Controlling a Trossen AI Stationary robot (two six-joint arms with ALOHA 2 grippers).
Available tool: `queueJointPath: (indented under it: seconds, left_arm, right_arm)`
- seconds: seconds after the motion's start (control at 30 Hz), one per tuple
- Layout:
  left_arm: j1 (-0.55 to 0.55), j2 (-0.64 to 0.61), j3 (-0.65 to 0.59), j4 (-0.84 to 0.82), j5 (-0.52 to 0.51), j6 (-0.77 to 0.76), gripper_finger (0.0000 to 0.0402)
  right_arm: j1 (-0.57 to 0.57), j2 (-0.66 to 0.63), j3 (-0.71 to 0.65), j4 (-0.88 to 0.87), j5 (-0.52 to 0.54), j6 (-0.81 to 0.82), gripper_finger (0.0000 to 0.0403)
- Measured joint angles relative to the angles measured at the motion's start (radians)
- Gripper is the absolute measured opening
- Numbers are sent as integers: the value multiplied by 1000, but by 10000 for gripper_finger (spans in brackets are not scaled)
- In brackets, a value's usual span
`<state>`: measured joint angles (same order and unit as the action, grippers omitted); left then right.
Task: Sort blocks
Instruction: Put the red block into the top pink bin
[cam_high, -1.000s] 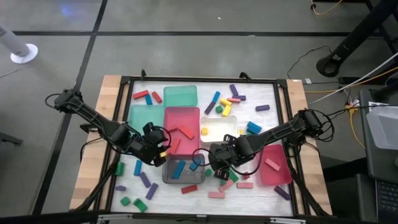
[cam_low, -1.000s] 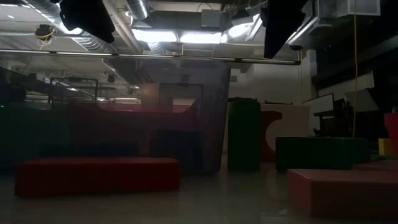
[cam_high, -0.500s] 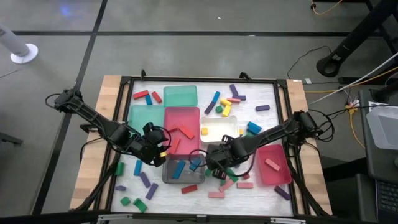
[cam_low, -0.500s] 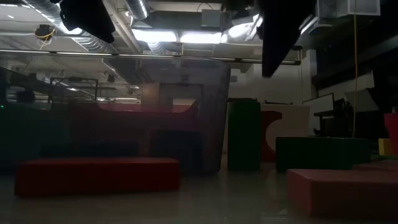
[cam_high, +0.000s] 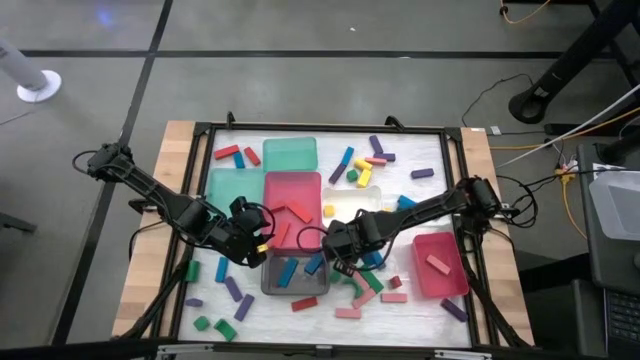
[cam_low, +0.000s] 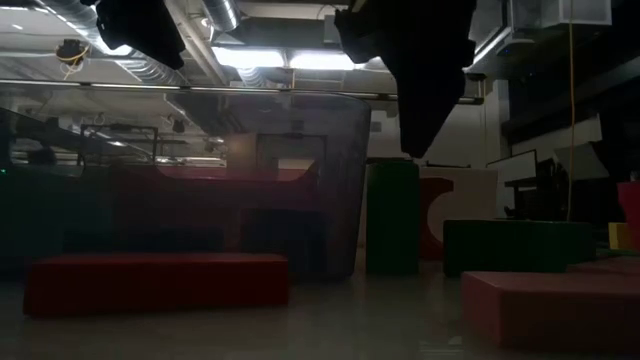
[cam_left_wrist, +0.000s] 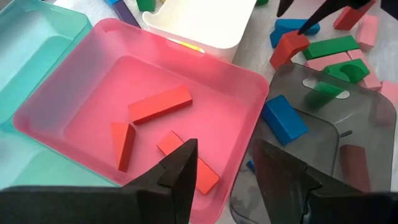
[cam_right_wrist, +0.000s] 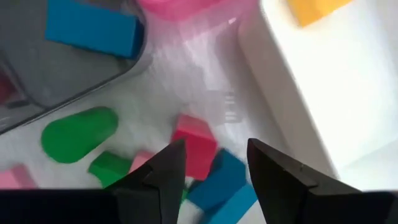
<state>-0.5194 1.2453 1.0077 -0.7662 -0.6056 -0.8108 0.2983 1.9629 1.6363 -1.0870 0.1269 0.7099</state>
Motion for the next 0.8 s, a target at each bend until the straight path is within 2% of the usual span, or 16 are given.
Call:
queueJointPath:
  seconds: [0.2, 0.4, 0.57, 0.8]
  left_arm:
    - [0, 0, 0, -1, 0, 0, 143]
    - [0, 0, 0, -1, 0, 0, 143]
    - [0, 0, 0, -1, 0, -15, 143]
    - [0, 0, 0, -1, 0, -19, 143]
  right_arm:
    - [2, 8, 0, -19, -30, 46, 170]
    - [2, 7, 0, -71, -152, 44, 170]
    - [9, 7, 0, -233, -261, 75, 170]
    - [78, 6, 0, -431, -268, 215, 170]
